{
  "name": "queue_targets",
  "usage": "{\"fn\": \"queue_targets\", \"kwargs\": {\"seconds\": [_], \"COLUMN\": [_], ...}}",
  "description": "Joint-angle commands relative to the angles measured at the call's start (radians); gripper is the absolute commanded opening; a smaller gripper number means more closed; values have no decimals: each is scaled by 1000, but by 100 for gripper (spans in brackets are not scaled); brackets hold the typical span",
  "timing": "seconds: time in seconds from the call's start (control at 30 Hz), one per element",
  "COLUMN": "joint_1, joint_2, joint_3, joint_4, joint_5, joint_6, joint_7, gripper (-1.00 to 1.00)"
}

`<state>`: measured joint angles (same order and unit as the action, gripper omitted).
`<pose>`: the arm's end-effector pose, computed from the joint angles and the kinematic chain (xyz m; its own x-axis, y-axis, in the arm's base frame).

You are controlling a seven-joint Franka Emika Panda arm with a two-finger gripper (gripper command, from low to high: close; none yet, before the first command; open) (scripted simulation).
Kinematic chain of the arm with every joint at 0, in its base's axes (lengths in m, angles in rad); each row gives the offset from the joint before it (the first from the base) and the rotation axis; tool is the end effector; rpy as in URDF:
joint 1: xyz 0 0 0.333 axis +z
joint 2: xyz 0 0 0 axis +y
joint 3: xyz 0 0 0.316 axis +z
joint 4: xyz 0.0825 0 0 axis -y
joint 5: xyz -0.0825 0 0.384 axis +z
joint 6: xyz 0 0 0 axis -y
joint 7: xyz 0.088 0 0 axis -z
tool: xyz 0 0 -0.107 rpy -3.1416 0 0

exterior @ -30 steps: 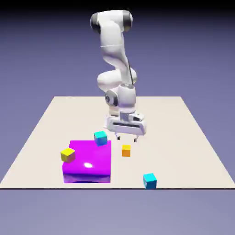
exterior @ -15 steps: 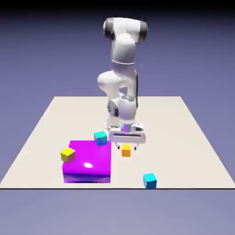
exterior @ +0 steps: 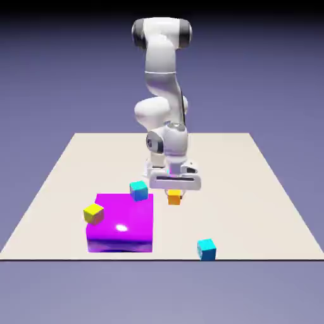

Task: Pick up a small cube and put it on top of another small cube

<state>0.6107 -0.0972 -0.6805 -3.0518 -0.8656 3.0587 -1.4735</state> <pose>0.2762 0.0504 0.1892 -0.6339 0.7695 -0.0783 0.7655 0.6386 0.0790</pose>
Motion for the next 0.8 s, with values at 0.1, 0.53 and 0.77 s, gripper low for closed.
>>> {"fn": "queue_targets", "kwargs": {"seconds": [0.1,0.53,0.77], "joint_1": [-50,-331,-426], "joint_2": [-51,-475,-484], "joint_3": [33,216,200], "joint_4": [18,152,156], "joint_5": [16,300,381], "joint_6": [-90,-655,-651], "joint_7": [37,26,30], "gripper": [-100,-100,-100]}}
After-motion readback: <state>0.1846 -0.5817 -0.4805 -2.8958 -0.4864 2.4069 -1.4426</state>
